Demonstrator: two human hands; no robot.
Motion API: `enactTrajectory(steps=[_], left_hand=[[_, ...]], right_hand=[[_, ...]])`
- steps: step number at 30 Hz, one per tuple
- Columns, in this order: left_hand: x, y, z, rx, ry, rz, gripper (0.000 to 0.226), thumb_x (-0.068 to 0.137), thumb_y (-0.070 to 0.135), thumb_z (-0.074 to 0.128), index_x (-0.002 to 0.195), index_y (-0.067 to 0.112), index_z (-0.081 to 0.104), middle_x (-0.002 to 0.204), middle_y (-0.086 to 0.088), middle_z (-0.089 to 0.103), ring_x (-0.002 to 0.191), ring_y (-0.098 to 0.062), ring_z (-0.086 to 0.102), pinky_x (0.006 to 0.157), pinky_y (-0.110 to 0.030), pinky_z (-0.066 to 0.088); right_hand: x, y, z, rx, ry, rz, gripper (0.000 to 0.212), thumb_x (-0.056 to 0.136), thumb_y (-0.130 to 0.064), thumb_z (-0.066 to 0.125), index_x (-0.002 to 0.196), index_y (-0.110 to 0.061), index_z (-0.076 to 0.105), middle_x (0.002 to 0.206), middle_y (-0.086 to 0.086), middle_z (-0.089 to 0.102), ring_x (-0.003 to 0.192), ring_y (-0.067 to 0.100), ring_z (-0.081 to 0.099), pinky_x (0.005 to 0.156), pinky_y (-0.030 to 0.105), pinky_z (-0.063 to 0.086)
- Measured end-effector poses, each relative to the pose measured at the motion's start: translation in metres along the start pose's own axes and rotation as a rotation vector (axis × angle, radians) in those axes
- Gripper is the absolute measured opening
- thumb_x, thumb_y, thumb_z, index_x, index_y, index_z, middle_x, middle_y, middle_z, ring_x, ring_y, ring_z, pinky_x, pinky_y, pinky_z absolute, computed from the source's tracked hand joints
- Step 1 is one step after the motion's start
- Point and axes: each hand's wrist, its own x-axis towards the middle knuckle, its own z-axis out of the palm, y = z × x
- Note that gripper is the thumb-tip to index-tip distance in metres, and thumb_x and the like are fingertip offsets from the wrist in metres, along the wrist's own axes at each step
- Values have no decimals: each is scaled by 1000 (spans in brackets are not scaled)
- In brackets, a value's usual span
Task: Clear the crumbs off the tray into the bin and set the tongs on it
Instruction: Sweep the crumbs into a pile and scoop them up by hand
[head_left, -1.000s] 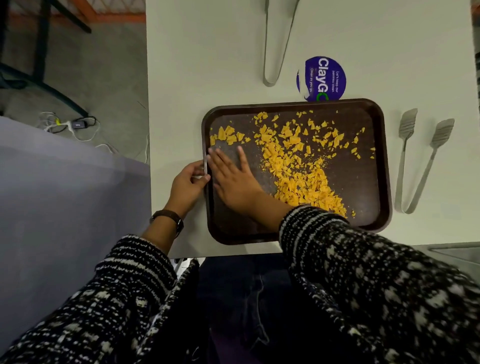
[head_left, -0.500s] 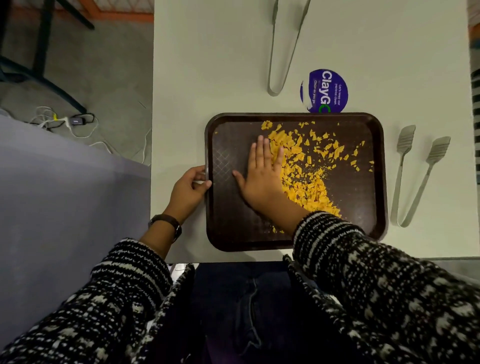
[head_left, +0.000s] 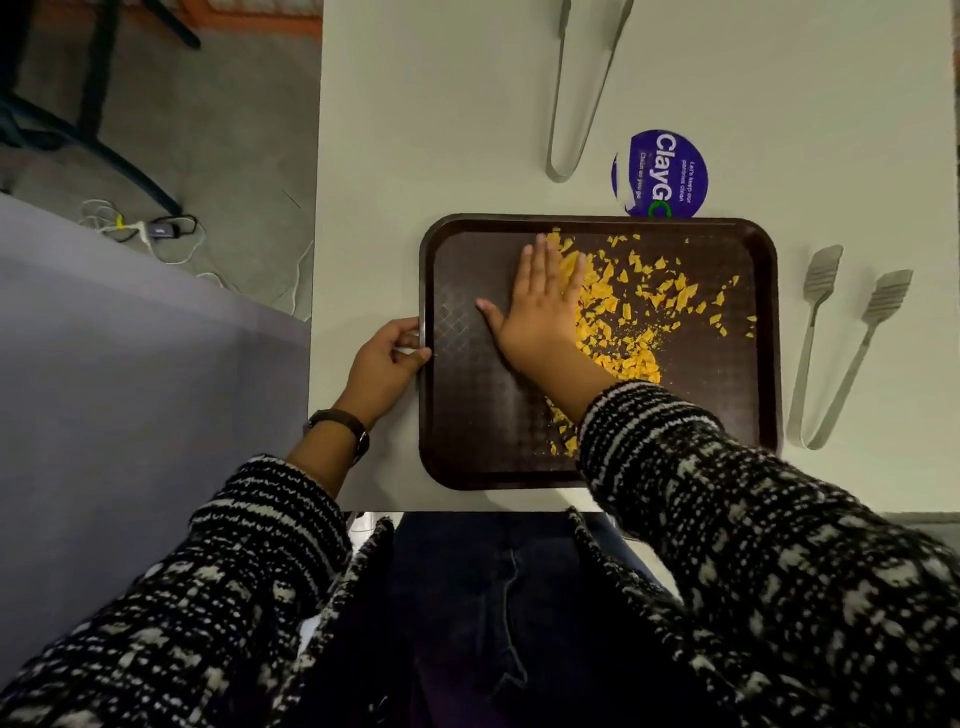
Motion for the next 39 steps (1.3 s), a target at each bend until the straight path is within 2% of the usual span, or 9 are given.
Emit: enactTrajectory(steps=[3,9,11,18,25,30,34,37,39], left_hand=[[1,-2,1,-6,10,16,38,90,13,54,128,13,49,109,-3,54,101,-18,52,89,-26,41],[1,1,2,10,35,9,39,90,12,55,128,13,49,108,-4,55,98,-17,52,87,-25,41],[-1,3,3,18,40,9,39,89,12,55,128,13,49,106,-2,54,96,-15,51,86,-24,40],[-1,0,5,9,43,2,38,91,13,53,129,16,49,108,-1,55,98,-14,51,86,-23,38],[-2,1,9,19,79,7,41,90,10,55,130,11,49,109,-2,55,100,-15,51,89,-22,38],[-6,0,17,40,151,4,38,92,13,52,130,13,50,112,2,54,104,-12,50,92,-21,38],[-18,-11,34,55,311,67,35,93,20,48,128,18,52,115,1,58,105,-12,53,99,-26,42],[-27,-23,51,146,348,116,42,93,31,39,134,24,45,121,-10,55,111,-21,53,105,-37,41],[-33,-27,64,202,394,101,45,96,21,37,141,18,35,126,-17,48,116,-26,47,106,-29,33]], right_hand=[[-15,14,2,7,-13,85,90,87,-68,-1,145,1,-10,155,21,-16,143,32,-20,104,56,-24],[-50,-32,10,47,53,-320,87,91,-66,12,148,-4,-4,158,13,-11,146,23,-14,105,55,-24],[-52,-33,18,25,38,-351,86,91,-66,11,148,-4,-6,158,13,-11,146,23,-14,106,55,-23],[-44,20,26,25,13,26,90,87,-68,1,145,0,-10,156,18,-14,144,30,-16,106,57,-23],[-79,-14,32,72,30,-470,80,93,-63,13,148,-8,-6,159,8,-9,146,20,-13,106,55,-24],[-83,22,41,62,46,-199,80,92,-62,9,148,-6,-8,158,10,-12,146,22,-13,108,51,-23],[-103,78,38,351,203,-150,72,95,-53,19,150,-10,1,159,8,-6,146,19,-10,113,44,-20],[-131,129,64,709,270,158,67,97,-47,24,150,-8,8,159,11,-2,146,22,-6,119,44,-7],[-143,153,83,846,272,404,67,96,-45,25,149,-6,11,159,13,2,147,23,-3,119,49,1]])
